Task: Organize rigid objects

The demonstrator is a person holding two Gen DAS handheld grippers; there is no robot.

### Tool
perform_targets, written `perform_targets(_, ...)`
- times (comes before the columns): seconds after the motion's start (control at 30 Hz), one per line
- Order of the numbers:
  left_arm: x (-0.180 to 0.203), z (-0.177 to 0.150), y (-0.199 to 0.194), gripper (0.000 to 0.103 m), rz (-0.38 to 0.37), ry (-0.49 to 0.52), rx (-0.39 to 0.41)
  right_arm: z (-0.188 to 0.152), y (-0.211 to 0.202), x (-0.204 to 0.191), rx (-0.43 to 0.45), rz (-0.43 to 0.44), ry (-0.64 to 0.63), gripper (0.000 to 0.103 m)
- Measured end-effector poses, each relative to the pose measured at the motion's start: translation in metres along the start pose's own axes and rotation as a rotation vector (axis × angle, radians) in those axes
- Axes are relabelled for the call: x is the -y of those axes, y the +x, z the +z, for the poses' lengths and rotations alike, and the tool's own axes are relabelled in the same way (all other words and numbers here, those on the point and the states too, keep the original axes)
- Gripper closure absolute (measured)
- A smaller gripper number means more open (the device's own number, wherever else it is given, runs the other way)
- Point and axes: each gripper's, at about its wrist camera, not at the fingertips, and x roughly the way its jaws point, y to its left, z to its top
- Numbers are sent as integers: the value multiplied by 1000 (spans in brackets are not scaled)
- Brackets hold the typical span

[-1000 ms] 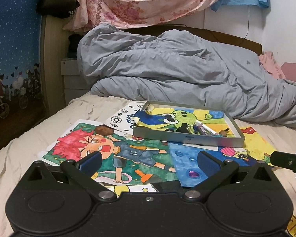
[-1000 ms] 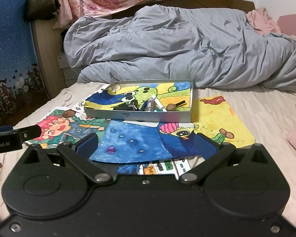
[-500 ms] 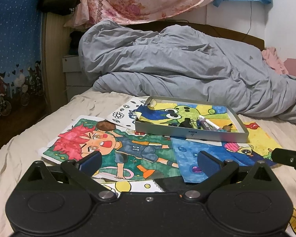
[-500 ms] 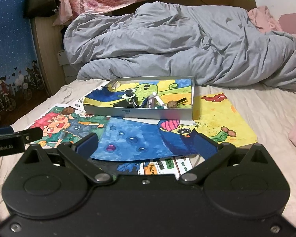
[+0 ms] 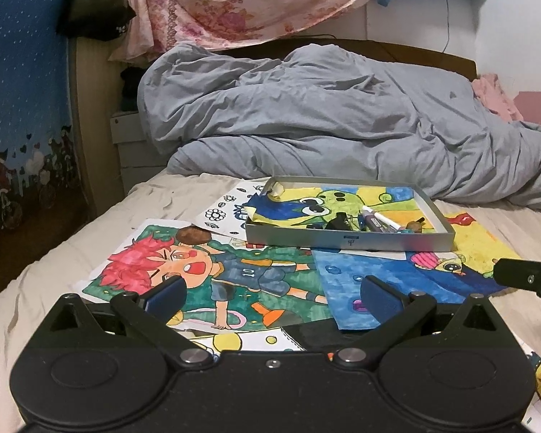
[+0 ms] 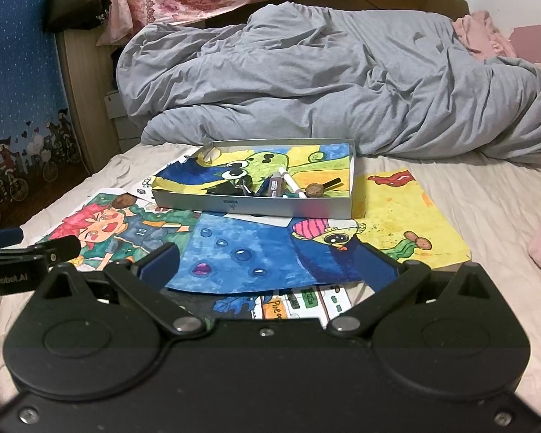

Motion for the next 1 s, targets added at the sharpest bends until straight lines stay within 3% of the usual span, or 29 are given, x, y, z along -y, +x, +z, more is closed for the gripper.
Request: perform_targets(1.0,0,0,1,1,13,7,-13,-3,2,1,-13,-3,2,0)
